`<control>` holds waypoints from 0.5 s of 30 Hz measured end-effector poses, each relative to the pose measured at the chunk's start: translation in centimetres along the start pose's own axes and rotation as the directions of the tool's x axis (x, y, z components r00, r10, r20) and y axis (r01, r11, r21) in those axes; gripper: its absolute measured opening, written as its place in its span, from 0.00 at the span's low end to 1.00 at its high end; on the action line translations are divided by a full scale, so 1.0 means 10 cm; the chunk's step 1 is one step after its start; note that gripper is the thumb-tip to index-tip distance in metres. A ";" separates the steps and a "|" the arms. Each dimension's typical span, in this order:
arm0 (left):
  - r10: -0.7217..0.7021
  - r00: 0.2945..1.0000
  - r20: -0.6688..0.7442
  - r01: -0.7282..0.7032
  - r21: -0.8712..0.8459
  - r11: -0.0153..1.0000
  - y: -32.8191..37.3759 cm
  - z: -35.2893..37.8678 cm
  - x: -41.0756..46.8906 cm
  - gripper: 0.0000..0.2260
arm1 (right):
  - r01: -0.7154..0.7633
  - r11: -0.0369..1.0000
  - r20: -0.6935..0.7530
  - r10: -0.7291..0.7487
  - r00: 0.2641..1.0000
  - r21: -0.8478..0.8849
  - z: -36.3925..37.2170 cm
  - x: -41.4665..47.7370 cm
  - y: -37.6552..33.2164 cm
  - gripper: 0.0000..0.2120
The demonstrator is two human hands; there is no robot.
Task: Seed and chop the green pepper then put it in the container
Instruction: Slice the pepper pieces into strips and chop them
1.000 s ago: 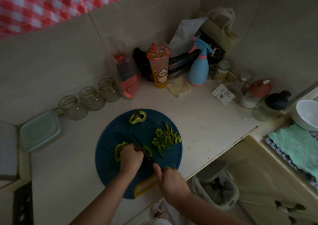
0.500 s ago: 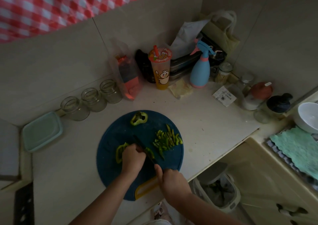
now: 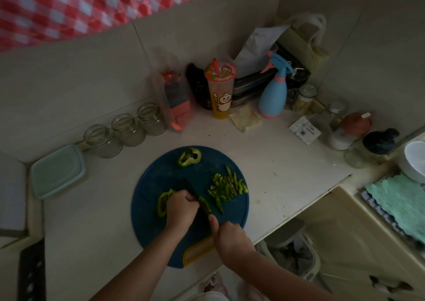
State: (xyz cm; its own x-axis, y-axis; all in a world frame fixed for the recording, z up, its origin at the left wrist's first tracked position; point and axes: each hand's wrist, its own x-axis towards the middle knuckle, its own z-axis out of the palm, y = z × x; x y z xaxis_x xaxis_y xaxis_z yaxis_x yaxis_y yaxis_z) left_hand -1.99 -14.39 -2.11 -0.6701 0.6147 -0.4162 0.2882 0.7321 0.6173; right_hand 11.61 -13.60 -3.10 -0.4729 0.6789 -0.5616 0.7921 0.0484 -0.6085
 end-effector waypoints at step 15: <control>-0.057 0.992 0.116 0.063 -0.049 0.997 0.04 -0.07 0.13 0.06 | -0.016 0.992 -0.052 0.023 0.998 0.127 -0.04 0.17 -0.01 0.27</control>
State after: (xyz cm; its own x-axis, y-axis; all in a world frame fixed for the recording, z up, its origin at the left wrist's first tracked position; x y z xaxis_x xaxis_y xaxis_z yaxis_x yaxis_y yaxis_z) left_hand -3.24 -13.45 -1.93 -0.6019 0.6014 -0.5254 0.2112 0.7544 0.6216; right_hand 10.90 -12.17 -3.77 -0.4344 0.7168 -0.5455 0.7440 -0.0559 -0.6658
